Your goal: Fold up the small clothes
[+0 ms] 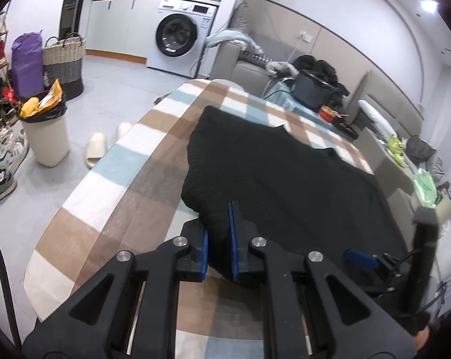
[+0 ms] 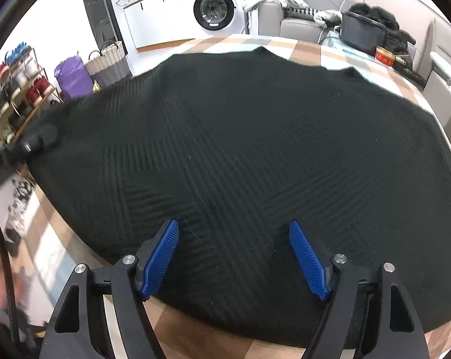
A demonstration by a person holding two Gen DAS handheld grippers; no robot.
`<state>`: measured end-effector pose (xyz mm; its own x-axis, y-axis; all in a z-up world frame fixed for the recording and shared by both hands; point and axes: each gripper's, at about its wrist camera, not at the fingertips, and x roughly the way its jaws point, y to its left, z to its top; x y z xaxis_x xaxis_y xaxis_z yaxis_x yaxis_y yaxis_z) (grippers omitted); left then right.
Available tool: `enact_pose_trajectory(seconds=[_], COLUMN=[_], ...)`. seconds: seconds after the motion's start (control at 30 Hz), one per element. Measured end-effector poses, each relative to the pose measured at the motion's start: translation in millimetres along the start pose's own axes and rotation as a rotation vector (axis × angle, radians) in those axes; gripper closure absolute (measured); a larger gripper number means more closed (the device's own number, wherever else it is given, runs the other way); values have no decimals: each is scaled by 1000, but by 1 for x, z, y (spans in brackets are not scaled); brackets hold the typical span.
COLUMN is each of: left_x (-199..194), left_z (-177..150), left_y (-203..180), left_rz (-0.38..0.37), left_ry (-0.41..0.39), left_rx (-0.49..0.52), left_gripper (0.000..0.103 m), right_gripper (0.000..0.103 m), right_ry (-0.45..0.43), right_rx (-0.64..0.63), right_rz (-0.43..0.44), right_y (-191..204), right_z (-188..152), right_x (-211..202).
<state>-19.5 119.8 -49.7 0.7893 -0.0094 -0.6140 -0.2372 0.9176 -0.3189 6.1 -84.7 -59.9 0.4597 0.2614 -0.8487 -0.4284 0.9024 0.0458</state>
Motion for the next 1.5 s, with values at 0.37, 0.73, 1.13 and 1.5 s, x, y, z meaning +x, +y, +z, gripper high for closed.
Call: enact_pose_trajectory(seconds=[0.37, 0.73, 1.13, 1.5], left_x=[-28, -31, 20, 14], left_z=[43, 13, -79, -28], left_y=[-87, -264, -288, -154], left_rz=[-178, -547, -584, -360], left_ry=[-82, 14, 412, 311], left_rx=[220, 569, 612, 346], left_gripper=[96, 97, 66, 50], right_gripper=[25, 25, 25, 36], right_ry=[-40, -163, -175, -116], right_rx=[134, 436, 555, 420], right_rz=[166, -1, -130, 153], right_y=[-28, -157, -219, -179], right_z=[-4, -51, -80, -31], right_x=[-7, -85, -114, -78])
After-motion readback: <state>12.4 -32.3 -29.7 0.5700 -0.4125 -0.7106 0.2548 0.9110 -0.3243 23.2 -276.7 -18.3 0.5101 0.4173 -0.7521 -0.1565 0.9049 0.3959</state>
